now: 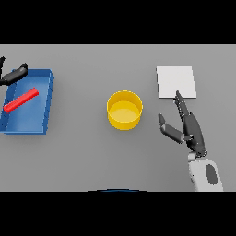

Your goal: Pick up the red beaker and tilt it to pour out 1 green nut into yellow bowl. Pick up the yellow bowl and place it on the metallic measuring scale.

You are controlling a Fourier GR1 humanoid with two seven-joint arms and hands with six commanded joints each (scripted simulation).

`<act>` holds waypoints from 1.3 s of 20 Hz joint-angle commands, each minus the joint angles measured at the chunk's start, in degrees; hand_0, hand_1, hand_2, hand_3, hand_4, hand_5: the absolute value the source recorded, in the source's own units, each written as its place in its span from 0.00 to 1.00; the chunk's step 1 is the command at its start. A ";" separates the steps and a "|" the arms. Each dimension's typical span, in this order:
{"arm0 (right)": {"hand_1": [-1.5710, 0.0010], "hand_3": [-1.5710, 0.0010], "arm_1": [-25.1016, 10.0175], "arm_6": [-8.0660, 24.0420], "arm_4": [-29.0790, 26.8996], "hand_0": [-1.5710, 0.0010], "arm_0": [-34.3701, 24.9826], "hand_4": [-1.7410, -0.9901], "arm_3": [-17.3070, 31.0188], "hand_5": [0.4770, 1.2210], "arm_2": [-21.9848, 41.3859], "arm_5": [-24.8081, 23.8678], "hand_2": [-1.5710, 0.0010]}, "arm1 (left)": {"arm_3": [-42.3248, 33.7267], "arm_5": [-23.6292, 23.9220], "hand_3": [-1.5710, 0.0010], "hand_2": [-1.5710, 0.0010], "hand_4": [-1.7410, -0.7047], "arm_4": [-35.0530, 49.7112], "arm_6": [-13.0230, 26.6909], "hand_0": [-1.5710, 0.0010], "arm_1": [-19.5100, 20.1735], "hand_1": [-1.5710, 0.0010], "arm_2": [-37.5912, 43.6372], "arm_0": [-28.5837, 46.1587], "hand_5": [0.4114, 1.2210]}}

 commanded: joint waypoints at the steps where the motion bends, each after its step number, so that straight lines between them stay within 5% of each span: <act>1: 1.00 1.00 0.43 0.88 0.87 1.00 -0.88 0.62 0.53 0.31 0.61 -0.31 1.00 | -0.43 1.14 0.98 0.97 0.98 0.06 -0.35 0.97 -0.58 0.97 0.15 0.10 0.31; 4: 1.00 1.00 -2.56 4.83 7.01 1.00 -3.53 0.69 -0.47 0.25 1.98 -2.08 1.00 | -0.33 2.47 0.99 0.99 0.99 0.07 -1.92 0.98 -0.61 0.99 0.70 0.53 0.33; 6: 1.00 1.00 -4.08 1.75 7.05 0.99 -5.72 0.76 -0.07 0.26 3.93 1.62 1.00 | -1.38 3.46 0.99 0.99 0.99 0.38 -3.06 0.99 -0.50 0.99 1.12 1.03 0.34; 10: 1.00 1.00 -9.29 1.12 11.40 1.00 -13.34 0.65 2.22 0.25 8.50 8.38 1.00 | -2.32 4.36 1.00 1.00 0.97 0.65 -2.61 1.00 -1.00 1.00 1.14 0.75 0.37; 14: 1.00 1.00 -13.78 1.03 20.29 1.00 -19.25 0.68 4.91 0.20 14.82 11.68 1.00 | -1.72 3.74 1.00 1.00 0.96 1.43 -3.15 1.00 -1.23 1.00 1.54 0.92 0.37; 26: 1.00 1.00 -17.24 -2.76 29.13 1.00 -31.92 0.70 11.62 0.23 26.30 22.73 1.00 | -1.26 3.59 1.00 1.00 0.93 2.83 -6.14 1.00 -0.90 1.00 2.96 1.95 0.38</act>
